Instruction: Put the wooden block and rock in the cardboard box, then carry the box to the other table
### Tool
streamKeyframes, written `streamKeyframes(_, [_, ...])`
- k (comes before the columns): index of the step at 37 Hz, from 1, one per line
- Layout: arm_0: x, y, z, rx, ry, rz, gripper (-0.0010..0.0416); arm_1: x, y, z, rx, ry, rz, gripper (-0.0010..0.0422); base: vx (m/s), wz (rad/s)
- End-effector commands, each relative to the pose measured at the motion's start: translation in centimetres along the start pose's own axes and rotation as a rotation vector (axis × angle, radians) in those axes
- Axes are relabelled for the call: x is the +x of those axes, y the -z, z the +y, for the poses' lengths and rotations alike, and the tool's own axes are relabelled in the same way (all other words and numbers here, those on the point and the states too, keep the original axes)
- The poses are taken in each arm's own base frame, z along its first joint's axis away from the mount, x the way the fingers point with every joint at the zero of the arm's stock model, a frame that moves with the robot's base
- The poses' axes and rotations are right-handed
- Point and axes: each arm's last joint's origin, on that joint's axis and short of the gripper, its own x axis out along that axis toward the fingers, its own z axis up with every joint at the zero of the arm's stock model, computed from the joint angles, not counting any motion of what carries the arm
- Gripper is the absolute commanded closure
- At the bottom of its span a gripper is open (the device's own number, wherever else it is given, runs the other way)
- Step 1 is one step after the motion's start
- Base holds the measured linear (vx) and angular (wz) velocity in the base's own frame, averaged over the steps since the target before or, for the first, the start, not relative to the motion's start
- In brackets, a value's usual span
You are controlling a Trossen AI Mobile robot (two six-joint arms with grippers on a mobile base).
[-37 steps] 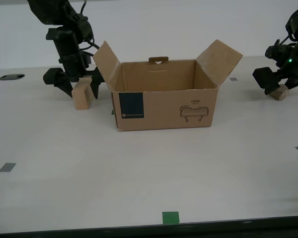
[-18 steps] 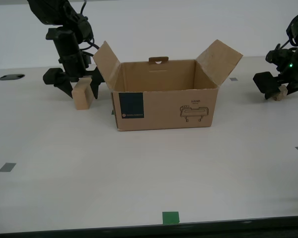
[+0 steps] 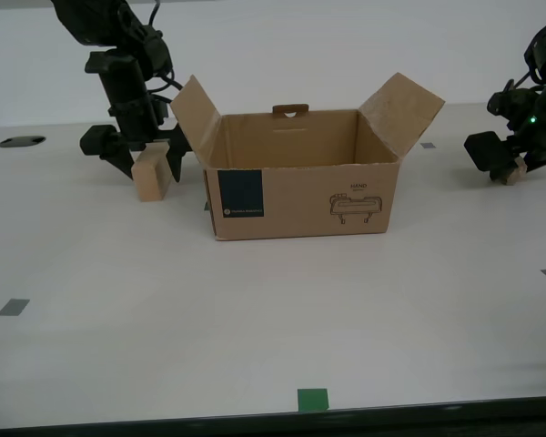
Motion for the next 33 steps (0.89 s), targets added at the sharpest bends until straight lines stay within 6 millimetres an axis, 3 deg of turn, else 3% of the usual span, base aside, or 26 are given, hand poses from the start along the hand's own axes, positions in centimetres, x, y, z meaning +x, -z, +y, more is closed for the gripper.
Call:
streamKeyframes(1, [0.03, 0.03, 0.02, 0.002, 0.006, 0.002, 0.0222, -0.02, 0.05, -0.08, -0.001, 0.001, 0.004, 0.0078, 0.0, 0.0])
streamKeyframes(10, [0.03, 0.03, 0.02, 0.006, 0.006, 0.002, 0.0278, -0.02, 0.15, -0.08, -0.001, 0.0, 0.014, 0.0113, 0.0, 0.0])
streamKeyframes(19, [0.03, 0.04, 0.02, 0.005, 0.005, 0.004, 0.0305, -0.03, 0.15, -0.08, -0.009, 0.0, 0.015, 0.0233, 0.0, 0.0])
streamKeyframes(29, [0.03, 0.05, 0.02, 0.006, 0.005, 0.004, 0.0319, -0.03, 0.15, -0.08, -0.032, 0.0, 0.015, 0.042, 0.0, 0.0])
streamKeyframes(33, [0.03, 0.11, 0.04, 0.006, 0.003, 0.011, 0.0375, -0.03, 0.14, -0.08, -0.038, 0.0, 0.015, 0.0406, 0.0, 0.0])
